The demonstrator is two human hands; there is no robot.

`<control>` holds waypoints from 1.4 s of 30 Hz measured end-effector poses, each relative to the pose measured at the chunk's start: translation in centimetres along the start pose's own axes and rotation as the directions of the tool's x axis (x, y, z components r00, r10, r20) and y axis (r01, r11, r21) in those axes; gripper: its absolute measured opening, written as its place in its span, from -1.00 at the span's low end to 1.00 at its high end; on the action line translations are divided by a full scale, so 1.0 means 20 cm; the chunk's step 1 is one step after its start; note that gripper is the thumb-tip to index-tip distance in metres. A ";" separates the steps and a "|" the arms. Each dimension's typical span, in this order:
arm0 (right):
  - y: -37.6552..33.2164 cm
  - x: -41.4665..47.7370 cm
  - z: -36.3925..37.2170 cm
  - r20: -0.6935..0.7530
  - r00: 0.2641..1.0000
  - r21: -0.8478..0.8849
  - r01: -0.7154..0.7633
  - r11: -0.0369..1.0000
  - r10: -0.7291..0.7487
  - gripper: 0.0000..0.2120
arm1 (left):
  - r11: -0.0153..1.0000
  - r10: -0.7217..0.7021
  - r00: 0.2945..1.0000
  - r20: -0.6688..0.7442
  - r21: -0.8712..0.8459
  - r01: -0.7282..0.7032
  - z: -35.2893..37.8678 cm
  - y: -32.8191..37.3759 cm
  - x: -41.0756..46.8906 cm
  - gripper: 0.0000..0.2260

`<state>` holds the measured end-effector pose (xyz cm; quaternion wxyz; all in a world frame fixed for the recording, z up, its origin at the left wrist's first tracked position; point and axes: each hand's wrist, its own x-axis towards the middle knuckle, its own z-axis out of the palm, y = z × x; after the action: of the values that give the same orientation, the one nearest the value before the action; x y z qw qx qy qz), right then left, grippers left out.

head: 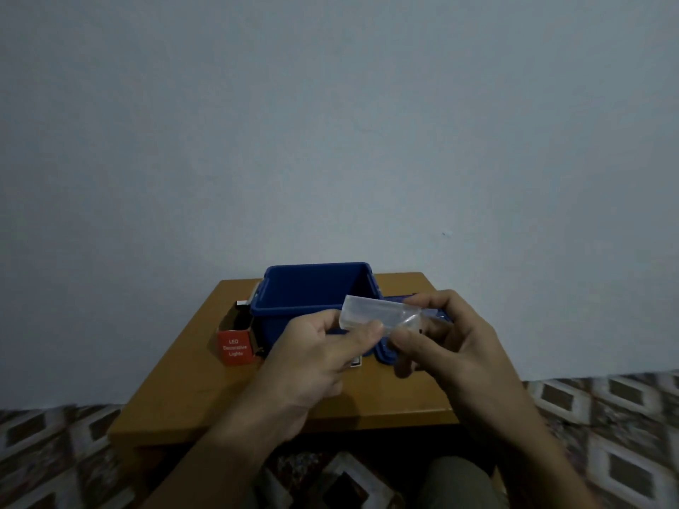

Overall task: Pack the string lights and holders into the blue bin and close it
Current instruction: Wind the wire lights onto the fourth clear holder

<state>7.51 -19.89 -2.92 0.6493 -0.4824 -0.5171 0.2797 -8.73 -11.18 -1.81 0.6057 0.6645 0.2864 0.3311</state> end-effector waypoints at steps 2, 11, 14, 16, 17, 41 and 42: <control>0.01 -0.01 -0.02 0.009 0.999 0.066 -0.038 0.997 0.038 -0.69 | 0.996 0.059 0.998 -0.017 0.061 -0.058 0.02 -0.01 0.00 -0.66; 0.05 -0.02 -0.06 0.007 0.994 0.194 -0.112 0.975 0.112 -0.72 | 0.913 0.185 0.983 -0.003 0.371 -0.171 0.05 -0.02 0.00 -0.55; 0.08 -0.03 -0.08 -0.008 0.990 0.217 -0.135 0.967 0.140 -0.76 | 0.893 0.164 0.986 0.030 0.420 -0.161 0.06 -0.01 0.00 -0.64; 0.09 -0.03 -0.09 -0.008 0.988 0.227 -0.151 0.962 0.157 -0.79 | 0.885 0.147 0.987 0.068 0.437 -0.162 0.05 -0.02 0.01 -0.72; 0.09 -0.03 -0.10 -0.005 0.987 0.226 -0.157 0.961 0.162 -0.80 | 0.881 0.141 0.987 0.083 0.445 -0.163 0.05 -0.02 0.01 -0.74; 0.05 -0.03 -0.18 -0.085 0.990 0.255 -0.089 0.963 0.114 -0.67 | 0.867 0.129 0.984 0.124 0.468 -0.173 0.08 -0.03 0.10 -0.89; 0.05 -0.03 -0.19 -0.083 0.989 0.266 -0.093 0.960 0.119 -0.67 | 0.866 0.111 0.985 0.129 0.473 -0.160 0.07 -0.04 0.10 -0.89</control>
<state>11.00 -21.27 -4.10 0.7159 -0.4329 -0.4165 0.3557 -6.33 -10.38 -2.45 0.4098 0.8279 0.2826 0.2585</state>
